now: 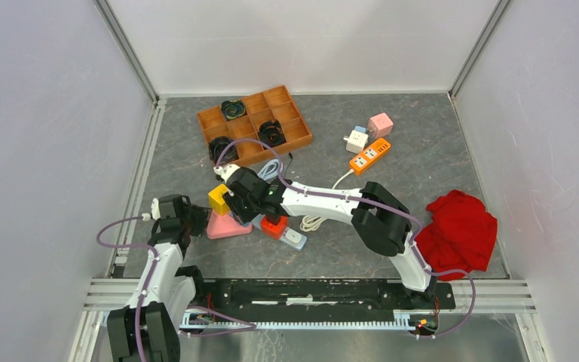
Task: Insert the plug
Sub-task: Press the plug into the socket.
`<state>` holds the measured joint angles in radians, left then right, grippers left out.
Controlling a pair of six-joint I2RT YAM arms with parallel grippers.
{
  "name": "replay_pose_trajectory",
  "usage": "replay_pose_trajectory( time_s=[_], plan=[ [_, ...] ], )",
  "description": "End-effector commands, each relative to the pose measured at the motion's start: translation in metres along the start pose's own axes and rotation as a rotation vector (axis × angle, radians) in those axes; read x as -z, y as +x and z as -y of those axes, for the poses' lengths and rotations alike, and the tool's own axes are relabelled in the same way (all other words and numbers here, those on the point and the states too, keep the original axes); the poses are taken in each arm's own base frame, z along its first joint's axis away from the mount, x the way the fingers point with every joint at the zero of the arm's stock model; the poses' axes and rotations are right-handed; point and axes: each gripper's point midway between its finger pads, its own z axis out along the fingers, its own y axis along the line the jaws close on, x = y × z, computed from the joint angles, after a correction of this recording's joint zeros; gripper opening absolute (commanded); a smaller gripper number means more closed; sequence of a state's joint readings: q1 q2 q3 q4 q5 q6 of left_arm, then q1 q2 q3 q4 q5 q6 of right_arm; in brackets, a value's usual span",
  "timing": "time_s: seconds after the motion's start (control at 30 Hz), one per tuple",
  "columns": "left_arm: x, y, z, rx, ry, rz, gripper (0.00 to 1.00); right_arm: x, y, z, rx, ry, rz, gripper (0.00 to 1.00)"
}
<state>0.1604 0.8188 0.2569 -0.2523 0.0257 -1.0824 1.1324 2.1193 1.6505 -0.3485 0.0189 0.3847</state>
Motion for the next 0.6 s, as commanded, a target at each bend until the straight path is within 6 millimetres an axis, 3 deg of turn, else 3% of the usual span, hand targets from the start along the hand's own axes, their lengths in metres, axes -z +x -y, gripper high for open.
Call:
replay_pose_trajectory(
  time_s=[0.0, 0.57],
  plan=[
    [0.003, -0.01, 0.011, -0.037, 0.027, 0.038, 0.5, 0.01, -0.008, -0.011, 0.027, -0.017, 0.027, 0.34],
    [0.002, -0.011, 0.012, -0.039, 0.029, 0.039, 0.5, -0.002, 0.019, -0.007, 0.037, 0.009, -0.035, 0.19]
  ],
)
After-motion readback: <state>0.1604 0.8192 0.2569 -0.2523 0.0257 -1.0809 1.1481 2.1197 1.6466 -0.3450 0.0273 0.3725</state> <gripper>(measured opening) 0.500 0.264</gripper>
